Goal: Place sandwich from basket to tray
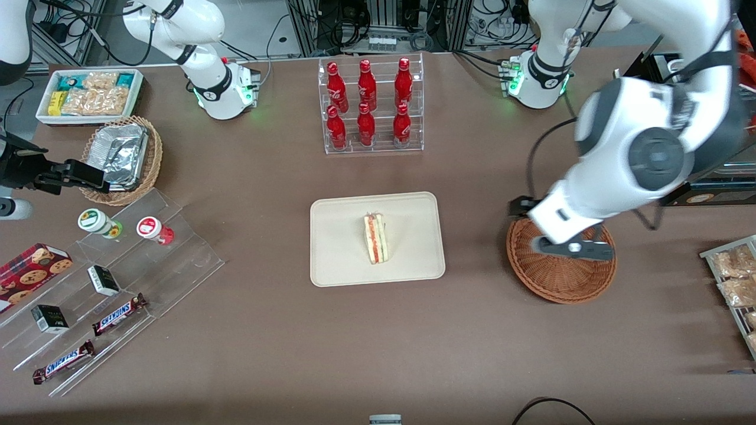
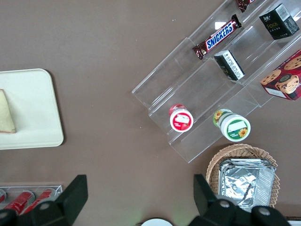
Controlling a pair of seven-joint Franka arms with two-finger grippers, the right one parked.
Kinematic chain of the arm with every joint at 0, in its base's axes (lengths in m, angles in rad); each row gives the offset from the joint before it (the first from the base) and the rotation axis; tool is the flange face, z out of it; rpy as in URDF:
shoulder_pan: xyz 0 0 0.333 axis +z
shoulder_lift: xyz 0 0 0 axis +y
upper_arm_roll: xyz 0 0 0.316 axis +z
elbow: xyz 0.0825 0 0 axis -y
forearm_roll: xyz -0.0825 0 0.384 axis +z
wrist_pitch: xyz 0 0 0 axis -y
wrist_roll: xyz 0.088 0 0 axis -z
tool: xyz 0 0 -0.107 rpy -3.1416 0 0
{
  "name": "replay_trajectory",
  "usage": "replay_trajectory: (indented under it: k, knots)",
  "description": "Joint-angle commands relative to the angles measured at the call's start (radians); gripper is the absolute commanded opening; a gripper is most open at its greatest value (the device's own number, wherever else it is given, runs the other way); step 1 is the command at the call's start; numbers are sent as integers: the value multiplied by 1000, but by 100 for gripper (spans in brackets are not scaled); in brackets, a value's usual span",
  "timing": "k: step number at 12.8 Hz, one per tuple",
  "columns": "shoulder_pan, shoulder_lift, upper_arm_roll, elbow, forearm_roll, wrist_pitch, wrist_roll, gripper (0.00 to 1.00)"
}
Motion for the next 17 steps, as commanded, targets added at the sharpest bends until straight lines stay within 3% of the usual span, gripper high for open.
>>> replay_trajectory:
  k: [1,4,13,17]
  knots:
    - [93,-100,-15,-109,1,20,99,100]
    - [159,-145,-14,-123,-2,0,133,100]
    - [163,-343,26,-292,29,-23,133,100]
    - [216,-346,17,-265,27,-74,133,100]
